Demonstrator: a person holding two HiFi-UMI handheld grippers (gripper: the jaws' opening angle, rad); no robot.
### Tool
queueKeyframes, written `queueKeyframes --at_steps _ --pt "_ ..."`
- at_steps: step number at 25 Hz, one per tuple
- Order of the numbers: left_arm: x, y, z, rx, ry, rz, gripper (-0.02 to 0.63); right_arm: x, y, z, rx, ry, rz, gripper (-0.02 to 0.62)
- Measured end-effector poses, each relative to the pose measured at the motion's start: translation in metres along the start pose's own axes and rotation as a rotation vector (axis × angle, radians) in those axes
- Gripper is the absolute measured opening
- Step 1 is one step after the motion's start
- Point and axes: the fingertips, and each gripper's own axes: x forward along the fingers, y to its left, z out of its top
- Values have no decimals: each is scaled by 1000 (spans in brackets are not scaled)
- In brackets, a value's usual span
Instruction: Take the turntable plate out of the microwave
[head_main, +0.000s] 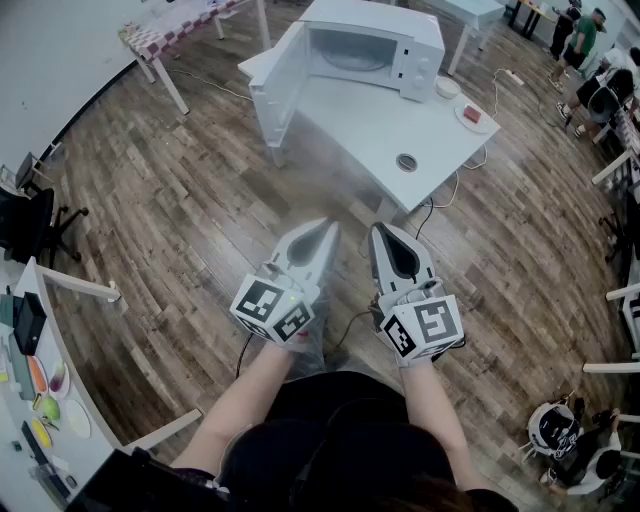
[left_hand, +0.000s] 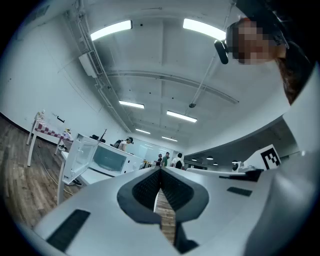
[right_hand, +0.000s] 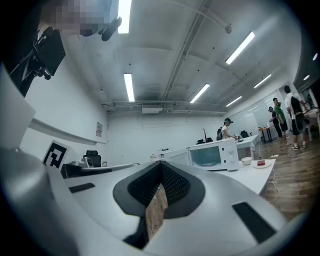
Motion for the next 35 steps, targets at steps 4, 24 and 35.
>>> queueKeyframes --at_steps 4,24,35 --pt "20 28 -7 -14 15 14 12 23 -18 -10 -1 17 -26 19" --pt "180 196 -20 0 168 -47 12 221 -125 -52 48 122 -180 20" --pt "240 227 -27 -16 177 -190 12 279 -162 -59 -102 179 -189 20"
